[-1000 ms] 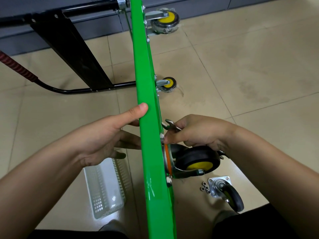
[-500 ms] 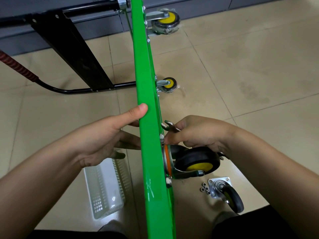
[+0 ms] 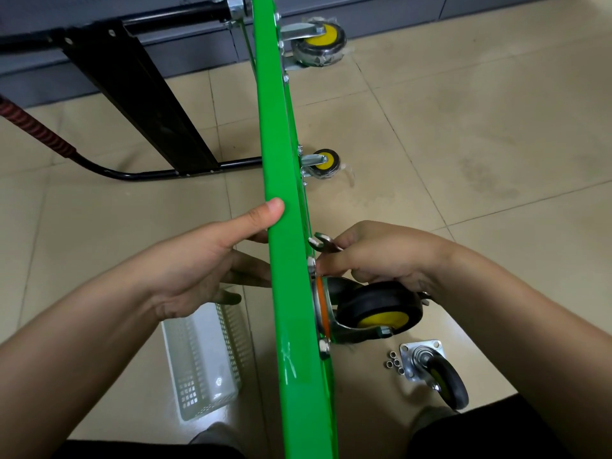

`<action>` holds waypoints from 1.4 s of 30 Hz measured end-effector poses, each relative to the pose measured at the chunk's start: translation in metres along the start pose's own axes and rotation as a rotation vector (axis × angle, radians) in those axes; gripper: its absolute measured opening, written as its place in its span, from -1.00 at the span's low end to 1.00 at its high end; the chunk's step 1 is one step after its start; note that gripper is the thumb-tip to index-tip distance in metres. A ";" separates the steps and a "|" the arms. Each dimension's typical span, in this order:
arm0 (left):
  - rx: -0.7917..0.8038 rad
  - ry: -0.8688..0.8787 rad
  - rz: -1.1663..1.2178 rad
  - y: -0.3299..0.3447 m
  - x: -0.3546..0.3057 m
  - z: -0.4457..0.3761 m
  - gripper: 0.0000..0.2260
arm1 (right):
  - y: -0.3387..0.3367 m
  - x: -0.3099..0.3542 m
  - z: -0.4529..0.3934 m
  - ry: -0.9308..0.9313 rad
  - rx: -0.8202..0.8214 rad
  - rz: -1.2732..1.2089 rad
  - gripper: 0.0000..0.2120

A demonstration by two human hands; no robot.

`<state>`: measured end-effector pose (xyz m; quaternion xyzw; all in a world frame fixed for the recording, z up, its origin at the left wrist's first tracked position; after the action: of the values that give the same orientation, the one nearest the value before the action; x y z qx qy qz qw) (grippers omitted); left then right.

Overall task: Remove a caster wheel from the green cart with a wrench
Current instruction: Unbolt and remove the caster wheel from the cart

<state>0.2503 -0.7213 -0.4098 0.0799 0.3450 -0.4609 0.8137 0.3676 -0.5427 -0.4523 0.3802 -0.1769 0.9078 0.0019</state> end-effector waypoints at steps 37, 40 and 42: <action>0.019 0.006 0.009 -0.001 0.001 -0.002 -0.34 | 0.002 0.006 0.003 -0.028 -0.032 0.065 -0.80; 0.022 0.006 0.011 -0.002 0.001 -0.002 -0.33 | 0.002 0.006 0.002 -0.050 -0.066 0.102 -0.75; 0.020 0.011 0.008 -0.001 0.001 -0.002 -0.33 | 0.003 0.005 0.001 -0.056 -0.080 0.096 -0.74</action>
<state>0.2485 -0.7217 -0.4117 0.0917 0.3445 -0.4606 0.8129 0.3641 -0.5465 -0.4487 0.3961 -0.2311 0.8881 -0.0311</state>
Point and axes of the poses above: each hand's wrist, its own z-axis away from the middle knuckle, its own y-axis out of the palm, x = y × z, the point moved 2 cm from there along -z, towards the middle knuckle, and after that the axes turned 13 degrees about -x, right-handed, at the moved point
